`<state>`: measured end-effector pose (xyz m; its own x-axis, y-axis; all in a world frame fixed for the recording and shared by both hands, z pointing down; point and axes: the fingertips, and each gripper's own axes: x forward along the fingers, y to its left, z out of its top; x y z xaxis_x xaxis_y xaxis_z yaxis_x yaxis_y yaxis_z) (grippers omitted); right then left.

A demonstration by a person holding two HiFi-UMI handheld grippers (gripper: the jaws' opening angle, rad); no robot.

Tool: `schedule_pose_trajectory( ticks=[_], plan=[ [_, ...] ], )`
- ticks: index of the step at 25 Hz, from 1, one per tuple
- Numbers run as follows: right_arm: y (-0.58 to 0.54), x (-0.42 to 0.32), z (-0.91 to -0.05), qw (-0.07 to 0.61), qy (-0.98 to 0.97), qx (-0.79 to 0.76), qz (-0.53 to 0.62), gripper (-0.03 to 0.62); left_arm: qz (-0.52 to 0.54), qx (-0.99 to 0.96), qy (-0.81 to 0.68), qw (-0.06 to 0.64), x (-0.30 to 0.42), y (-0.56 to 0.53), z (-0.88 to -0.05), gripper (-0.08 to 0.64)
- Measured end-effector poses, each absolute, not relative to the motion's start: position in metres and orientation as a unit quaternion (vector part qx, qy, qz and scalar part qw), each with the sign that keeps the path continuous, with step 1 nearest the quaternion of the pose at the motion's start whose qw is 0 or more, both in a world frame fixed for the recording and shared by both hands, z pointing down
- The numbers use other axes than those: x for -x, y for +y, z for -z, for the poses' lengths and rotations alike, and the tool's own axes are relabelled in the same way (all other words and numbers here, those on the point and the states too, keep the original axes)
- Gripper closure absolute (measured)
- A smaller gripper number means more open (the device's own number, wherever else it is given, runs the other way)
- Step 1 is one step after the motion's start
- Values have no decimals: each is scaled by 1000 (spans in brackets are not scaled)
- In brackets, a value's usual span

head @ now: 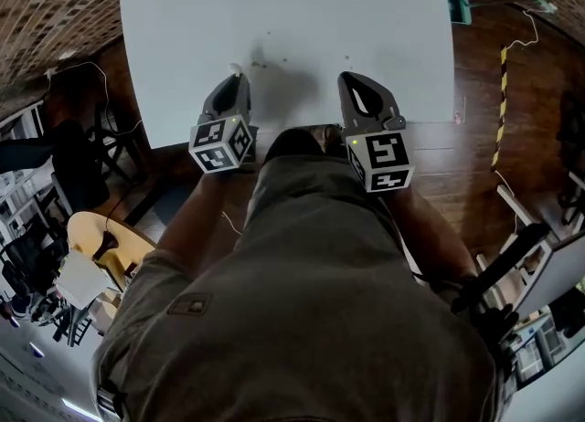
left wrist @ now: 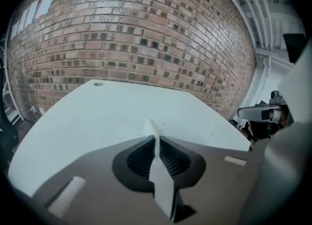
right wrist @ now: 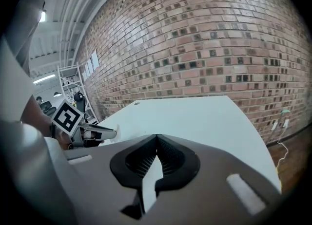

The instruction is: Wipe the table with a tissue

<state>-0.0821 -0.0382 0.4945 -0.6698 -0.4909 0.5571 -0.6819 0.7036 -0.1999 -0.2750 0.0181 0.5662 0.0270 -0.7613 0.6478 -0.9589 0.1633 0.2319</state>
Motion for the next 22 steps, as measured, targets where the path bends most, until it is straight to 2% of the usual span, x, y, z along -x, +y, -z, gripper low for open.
schedule_pose_trajectory(
  ticks=[10,22],
  plan=[
    [-47,80,-498,247,-882,-344,-209,578,-198,-634,-649,371,280,5,-594,529],
    [-57,71,-497,233,-877,-363,-213,578,-245,-632,-637,367,279,-5,-603,529]
  ],
)
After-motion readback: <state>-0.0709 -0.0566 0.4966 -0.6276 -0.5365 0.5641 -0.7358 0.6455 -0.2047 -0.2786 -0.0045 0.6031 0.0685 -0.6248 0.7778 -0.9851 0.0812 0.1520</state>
